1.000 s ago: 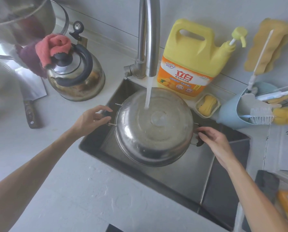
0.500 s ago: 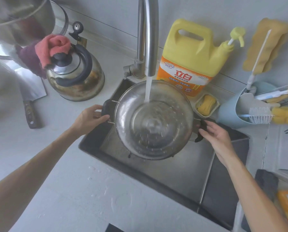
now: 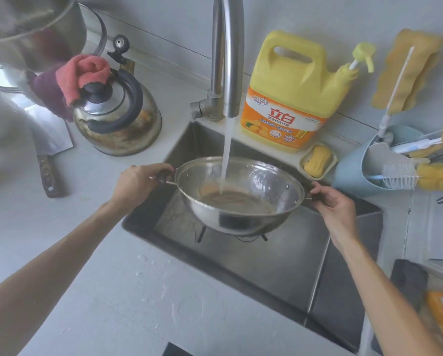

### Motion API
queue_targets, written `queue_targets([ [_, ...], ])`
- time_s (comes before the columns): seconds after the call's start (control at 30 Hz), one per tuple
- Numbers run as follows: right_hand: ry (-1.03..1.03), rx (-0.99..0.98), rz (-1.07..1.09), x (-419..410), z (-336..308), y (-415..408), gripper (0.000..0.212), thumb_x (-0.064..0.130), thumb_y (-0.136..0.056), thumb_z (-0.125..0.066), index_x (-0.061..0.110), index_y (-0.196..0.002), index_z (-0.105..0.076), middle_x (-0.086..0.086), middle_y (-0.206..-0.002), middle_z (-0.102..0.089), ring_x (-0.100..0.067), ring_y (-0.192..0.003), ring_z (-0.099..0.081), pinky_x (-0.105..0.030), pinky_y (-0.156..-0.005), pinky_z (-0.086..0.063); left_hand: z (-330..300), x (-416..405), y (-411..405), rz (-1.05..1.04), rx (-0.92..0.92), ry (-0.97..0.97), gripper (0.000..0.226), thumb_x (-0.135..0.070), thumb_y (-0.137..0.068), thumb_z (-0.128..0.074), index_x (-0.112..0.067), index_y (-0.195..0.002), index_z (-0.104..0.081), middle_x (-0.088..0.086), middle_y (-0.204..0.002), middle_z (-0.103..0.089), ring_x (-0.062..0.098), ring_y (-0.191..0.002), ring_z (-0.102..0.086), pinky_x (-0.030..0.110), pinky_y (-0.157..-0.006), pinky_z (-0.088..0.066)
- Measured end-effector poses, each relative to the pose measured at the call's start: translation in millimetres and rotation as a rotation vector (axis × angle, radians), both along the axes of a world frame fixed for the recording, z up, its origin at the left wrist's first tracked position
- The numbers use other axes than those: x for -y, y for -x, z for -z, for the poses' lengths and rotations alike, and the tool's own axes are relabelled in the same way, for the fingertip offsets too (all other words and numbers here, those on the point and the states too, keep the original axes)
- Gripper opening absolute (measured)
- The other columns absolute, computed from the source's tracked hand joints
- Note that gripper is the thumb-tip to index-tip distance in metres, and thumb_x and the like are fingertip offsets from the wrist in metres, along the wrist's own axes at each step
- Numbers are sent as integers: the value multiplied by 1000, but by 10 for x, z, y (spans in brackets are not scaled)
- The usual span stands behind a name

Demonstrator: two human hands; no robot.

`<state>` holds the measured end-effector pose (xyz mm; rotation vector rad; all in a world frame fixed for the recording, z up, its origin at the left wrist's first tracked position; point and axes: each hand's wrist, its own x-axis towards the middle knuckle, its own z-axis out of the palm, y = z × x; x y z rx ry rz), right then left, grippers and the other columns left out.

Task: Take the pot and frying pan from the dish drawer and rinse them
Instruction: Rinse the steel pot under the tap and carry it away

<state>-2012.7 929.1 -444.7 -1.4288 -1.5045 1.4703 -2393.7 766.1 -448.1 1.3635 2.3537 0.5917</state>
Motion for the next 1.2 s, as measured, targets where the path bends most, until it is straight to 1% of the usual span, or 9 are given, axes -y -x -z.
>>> queue_targets([
  [0.13,0,6,60,30,28,-14,42,-16,-82,-55,25,-77,-64,15,-71,-72,2,-68,-64,-11,-75,-50,46,-52,-41,11,65,-41,45,6,-76,-51,-28,-101,-68,-12,-80,-70,24,-70,-62,33,-70,-49],
  [0.27,25,-7,-19,26,-24,-80,40,-13,-87,-48,23,-89,-65,13,-79,-74,0,-78,-67,-13,-79,-51,8,-34,-9,112,352,-64,54,3,-75,-49,-44,-96,-64,-29,-86,-68,2,-80,-65,28,-83,-52],
  [0.43,117,-144,-28,32,-99,-194,37,7,-96,-38,16,-87,-72,-3,-81,-74,-18,-83,-67,-30,-82,-55,-49,54,26,102,658,-21,41,-16,-71,-45,-39,-96,-69,-9,-89,-72,22,-90,-62,41,-84,-47],
  [0.57,81,-49,-78,98,-142,-173,30,50,-72,-68,29,-94,-68,3,-75,-69,-12,-77,-64,-21,-72,-53,-18,75,-37,141,554,-34,14,-33,-84,-66,-46,-89,-66,-2,-89,-71,10,-77,-67,29,-85,-49],
  [0.73,66,40,-153,98,-264,-150,30,6,-89,-60,30,-106,-60,-1,-66,-70,-8,-61,-58,-17,-60,-50,49,129,-50,146,469,2,34,-22,-88,-64,-56,-92,-60,-7,-94,-71,7,-83,-67,17,-80,-49],
  [0.83,-34,118,-182,95,-421,-78,31,7,-87,-64,32,-105,-62,2,-68,-72,-2,-55,-57,-11,-62,-48,160,221,-158,191,469,114,48,-13,-88,-63,-60,-89,-56,-22,-82,-69,-3,-72,-68,11,-74,-47],
  [0.97,-120,181,-214,77,-524,-27,32,10,-85,-67,31,-108,-62,10,-76,-74,-2,-68,-64,-6,-73,-46,262,302,-221,167,454,127,29,-25,-85,-65,-51,-93,-56,-14,-82,-73,-5,-78,-68,25,-87,-50],
  [1.07,-111,220,-205,81,-476,-77,31,10,-84,-68,35,-102,-60,18,-66,-68,-2,-58,-60,-7,-66,-46,159,266,-207,161,380,50,46,-16,-87,-65,-59,-92,-54,-17,-85,-71,-10,-76,-65,10,-82,-44],
  [1.2,-39,226,-192,176,-316,-117,36,2,-82,-68,34,-96,-58,7,-61,-66,-8,-52,-60,-11,-61,-49,-48,263,-93,95,366,-76,24,-31,-82,-66,-46,-101,-63,-22,-88,-68,-5,-82,-64,28,-85,-49],
])
